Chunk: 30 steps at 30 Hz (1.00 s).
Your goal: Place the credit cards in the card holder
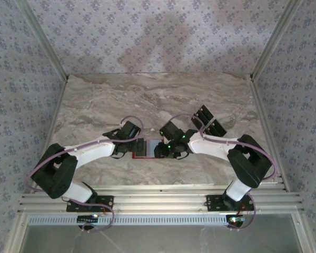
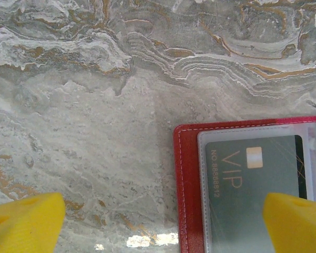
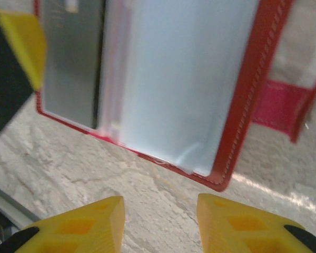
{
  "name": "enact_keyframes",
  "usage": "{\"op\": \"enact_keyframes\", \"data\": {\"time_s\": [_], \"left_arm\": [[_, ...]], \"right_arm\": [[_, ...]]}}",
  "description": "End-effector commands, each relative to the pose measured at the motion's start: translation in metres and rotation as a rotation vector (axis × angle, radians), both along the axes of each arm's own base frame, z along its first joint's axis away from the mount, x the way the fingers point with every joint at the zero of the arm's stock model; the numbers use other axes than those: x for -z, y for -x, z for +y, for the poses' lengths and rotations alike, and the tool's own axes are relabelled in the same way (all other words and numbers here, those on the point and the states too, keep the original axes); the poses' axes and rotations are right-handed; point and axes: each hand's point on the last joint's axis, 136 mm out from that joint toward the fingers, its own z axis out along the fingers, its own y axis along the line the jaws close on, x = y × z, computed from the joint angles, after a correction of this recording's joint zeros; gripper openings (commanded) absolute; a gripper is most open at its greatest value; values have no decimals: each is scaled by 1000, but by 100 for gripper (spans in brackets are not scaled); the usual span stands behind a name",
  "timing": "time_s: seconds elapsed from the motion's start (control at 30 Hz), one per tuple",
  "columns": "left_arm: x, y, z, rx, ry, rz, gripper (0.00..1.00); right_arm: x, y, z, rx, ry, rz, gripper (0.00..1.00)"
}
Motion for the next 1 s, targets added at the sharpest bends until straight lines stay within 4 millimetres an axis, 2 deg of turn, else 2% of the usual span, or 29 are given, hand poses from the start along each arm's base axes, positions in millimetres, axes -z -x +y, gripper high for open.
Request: {"op": "enact_keyframes", "data": {"time_s": [0.0, 0.3, 0.7, 0.97], "left_arm": [[-12, -3, 2, -1, 0, -39, 97], [-10, -1, 4, 0, -3, -43, 97], [-5, -1, 5, 1, -8, -39, 97], [-5, -2, 4, 0, -6, -37, 97]], "right_arm": [[0, -3, 2, 94, -14, -4, 42], [13, -7, 8, 82, 18, 9, 42], [9, -16, 13, 72, 3, -3, 39], [15, -18, 11, 81, 8, 9, 37]]}}
